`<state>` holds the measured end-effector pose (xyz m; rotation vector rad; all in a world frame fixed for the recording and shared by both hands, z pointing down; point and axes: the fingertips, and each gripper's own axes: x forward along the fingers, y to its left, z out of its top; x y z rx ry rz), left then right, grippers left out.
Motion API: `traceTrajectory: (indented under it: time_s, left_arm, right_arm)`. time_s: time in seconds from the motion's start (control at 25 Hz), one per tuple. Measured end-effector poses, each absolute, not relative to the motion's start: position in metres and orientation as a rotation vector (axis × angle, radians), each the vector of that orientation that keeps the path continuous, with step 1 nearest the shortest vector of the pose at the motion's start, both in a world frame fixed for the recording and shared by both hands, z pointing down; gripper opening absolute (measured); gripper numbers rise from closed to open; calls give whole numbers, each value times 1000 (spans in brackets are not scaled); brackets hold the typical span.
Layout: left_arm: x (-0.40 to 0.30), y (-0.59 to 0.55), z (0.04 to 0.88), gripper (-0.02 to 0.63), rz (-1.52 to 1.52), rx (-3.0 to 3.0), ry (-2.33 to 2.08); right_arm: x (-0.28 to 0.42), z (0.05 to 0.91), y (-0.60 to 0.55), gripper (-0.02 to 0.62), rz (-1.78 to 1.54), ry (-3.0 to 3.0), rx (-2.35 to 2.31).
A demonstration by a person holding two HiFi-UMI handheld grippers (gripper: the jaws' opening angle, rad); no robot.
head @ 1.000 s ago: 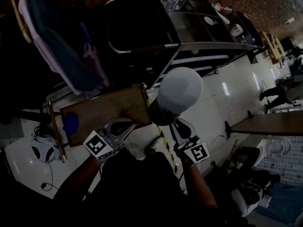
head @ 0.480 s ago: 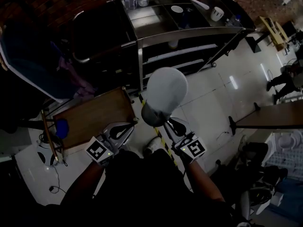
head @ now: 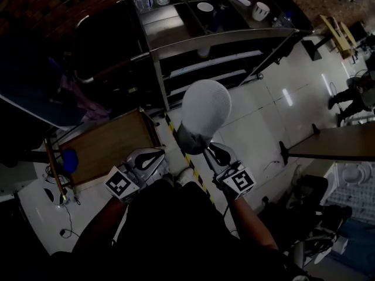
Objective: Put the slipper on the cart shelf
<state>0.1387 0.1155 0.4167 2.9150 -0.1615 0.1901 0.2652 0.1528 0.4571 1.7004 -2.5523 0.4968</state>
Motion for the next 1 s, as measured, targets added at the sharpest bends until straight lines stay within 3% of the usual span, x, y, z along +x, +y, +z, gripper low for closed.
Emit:
traceTrajectory:
  time_s: [0.68,1.0]
  left_arm:
    - [134,36,426,5,96,2924,-84]
    - [172,12,428,5,108,2945,-161]
  right_arm:
    - [265,492,87,55,542,-2407,1649]
    - [296,533,59,57,675,-2449,1534]
